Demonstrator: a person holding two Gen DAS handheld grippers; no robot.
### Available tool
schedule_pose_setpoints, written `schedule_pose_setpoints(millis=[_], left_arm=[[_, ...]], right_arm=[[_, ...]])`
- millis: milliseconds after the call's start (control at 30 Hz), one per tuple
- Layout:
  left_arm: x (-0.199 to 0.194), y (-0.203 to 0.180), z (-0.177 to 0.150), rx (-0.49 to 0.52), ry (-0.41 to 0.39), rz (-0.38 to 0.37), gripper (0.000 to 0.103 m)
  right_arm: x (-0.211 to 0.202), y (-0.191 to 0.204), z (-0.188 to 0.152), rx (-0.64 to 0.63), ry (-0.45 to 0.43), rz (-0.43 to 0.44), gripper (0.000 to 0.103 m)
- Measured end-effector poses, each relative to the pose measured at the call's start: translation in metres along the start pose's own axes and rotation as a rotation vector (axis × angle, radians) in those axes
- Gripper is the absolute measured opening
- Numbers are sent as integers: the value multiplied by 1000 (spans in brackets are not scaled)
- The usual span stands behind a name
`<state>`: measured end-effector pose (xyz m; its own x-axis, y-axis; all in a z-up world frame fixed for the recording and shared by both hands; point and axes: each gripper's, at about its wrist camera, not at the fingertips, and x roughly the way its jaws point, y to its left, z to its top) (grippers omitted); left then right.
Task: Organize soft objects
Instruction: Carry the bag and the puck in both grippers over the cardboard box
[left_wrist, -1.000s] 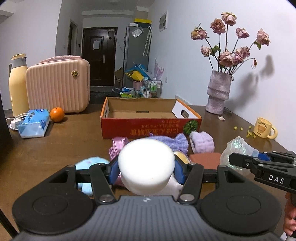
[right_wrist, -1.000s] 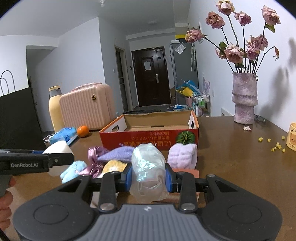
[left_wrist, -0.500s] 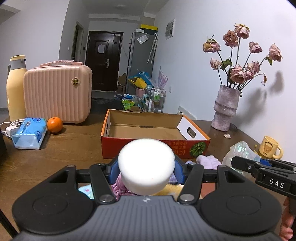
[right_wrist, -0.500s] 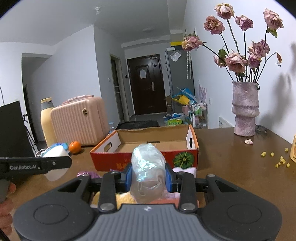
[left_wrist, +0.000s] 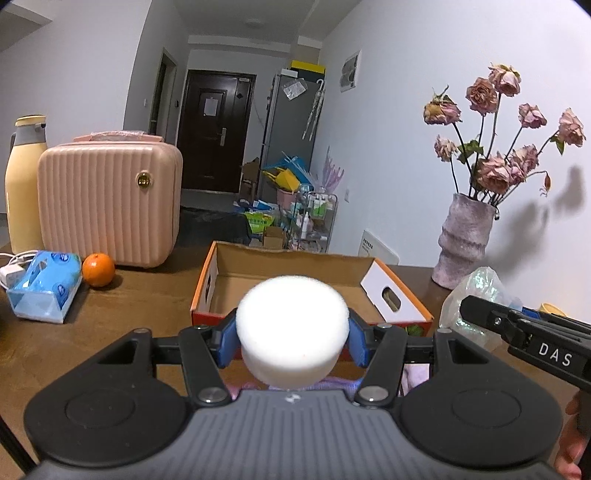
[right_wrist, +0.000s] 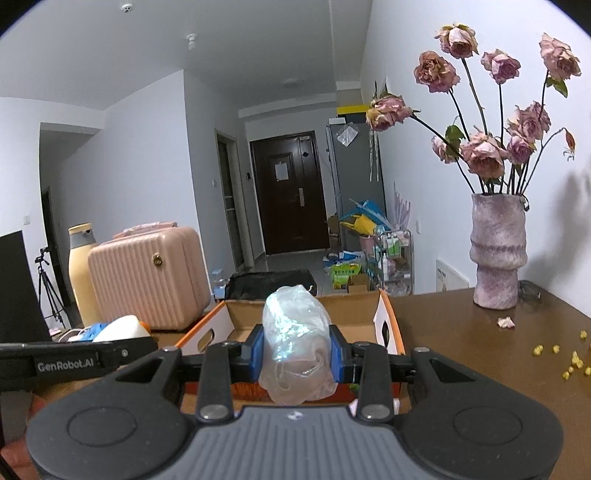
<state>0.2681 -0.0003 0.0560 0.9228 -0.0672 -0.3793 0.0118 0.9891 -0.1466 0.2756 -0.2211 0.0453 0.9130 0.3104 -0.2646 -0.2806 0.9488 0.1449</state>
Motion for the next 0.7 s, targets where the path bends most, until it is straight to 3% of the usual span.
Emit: schedule_pose_setpoints(millis=[333, 700], left_arm=[[26, -4, 24, -5, -39, 25, 58], [65, 4, 42, -47, -32, 84, 58]], right_arm=[[32, 11, 29, -48, -35, 17, 34], [74, 6, 39, -74, 4, 27, 34]])
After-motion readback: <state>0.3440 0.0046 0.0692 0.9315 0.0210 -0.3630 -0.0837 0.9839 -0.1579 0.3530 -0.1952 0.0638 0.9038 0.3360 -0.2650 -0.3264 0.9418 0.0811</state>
